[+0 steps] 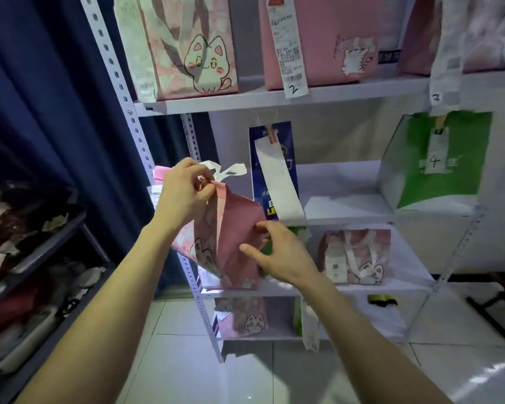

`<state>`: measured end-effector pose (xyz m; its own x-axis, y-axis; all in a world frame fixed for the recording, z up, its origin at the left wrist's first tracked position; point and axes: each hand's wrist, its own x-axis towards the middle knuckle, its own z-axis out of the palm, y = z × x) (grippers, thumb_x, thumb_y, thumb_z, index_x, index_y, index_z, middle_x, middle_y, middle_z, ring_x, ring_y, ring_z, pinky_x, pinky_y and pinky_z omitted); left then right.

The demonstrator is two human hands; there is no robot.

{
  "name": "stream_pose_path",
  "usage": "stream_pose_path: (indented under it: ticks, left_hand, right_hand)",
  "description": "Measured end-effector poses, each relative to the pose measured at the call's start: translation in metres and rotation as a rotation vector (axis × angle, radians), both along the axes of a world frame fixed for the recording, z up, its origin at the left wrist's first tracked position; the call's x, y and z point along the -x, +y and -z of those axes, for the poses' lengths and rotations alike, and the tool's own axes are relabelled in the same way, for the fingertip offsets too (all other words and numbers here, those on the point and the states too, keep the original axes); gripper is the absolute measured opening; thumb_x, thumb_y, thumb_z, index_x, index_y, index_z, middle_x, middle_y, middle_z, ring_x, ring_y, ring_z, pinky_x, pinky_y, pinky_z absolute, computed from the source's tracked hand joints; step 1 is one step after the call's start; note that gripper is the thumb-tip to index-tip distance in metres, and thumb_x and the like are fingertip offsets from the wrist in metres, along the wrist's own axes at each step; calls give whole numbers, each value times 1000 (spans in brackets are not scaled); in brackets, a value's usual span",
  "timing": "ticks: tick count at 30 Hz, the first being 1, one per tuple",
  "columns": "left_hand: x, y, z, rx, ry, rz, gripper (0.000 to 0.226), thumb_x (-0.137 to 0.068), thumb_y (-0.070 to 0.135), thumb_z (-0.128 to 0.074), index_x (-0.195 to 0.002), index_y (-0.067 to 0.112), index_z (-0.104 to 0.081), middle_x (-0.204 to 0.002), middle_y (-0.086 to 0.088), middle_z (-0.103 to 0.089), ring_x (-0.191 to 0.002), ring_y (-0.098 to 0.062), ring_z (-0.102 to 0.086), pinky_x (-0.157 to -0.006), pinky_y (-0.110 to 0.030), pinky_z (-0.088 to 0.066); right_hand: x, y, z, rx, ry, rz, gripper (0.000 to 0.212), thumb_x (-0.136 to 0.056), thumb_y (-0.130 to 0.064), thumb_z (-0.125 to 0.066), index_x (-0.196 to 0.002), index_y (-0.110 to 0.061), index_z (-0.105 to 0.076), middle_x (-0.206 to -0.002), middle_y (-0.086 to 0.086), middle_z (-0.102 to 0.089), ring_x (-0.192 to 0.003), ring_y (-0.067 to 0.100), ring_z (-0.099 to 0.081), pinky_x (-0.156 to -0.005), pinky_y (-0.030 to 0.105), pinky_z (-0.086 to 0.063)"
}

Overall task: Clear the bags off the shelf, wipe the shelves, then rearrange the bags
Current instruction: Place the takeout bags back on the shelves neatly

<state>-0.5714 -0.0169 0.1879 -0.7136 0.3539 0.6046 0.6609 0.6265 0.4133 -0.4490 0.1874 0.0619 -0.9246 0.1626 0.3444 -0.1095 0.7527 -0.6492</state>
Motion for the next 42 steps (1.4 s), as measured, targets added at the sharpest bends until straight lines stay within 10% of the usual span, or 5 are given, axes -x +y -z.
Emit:
stream_pose_path:
  ticks: [10, 21, 29, 42]
  left_hand:
    - [-103, 65, 17, 162, 7, -93, 5, -84, 31, -76, -80, 33, -74, -89, 9, -58, -83, -18, -64, -70, -38, -55]
    - [-137, 144, 8, 187, -38, 55, 10, -90, 36, -72, -80, 38, -73, -96, 14, -59, -91, -17, -65, -70, -33, -45]
    - [-125, 110, 25, 0, -249, 324, 27, -98, 20, -73, -116, 40, -76, -123, 18, -66, -88, 0, -68, -83, -27, -58]
    - [-84, 62, 78, -84, -418, 217, 21, -104, 18, -68, -122, 21, -76, -120, 2, -73, -92, -9, -67, -65, -11, -45]
  right_hand:
    - [-115, 7, 28, -23, 91, 125, 82, -75, -98, -50, -128, -36, -53, -124, -14, -47, -108, 10, -54, -89, 28, -50]
    - [-143, 43, 29, 142, 116, 332, 15, -100, -16, -57, -113, -20, -64, -134, -7, -50, -110, 18, -60, -88, 43, -62]
    - [-163, 67, 29, 321, 115, 557, 21, -105, -8, -48, -87, -17, -52, -83, 4, -59, -80, 31, -59, -66, 45, -51]
    - [-173, 110, -8, 310, 230, 857, 27, -104, -11, -46, -80, -23, -46, -84, 12, -60, -75, 33, -58, -62, 41, -47]
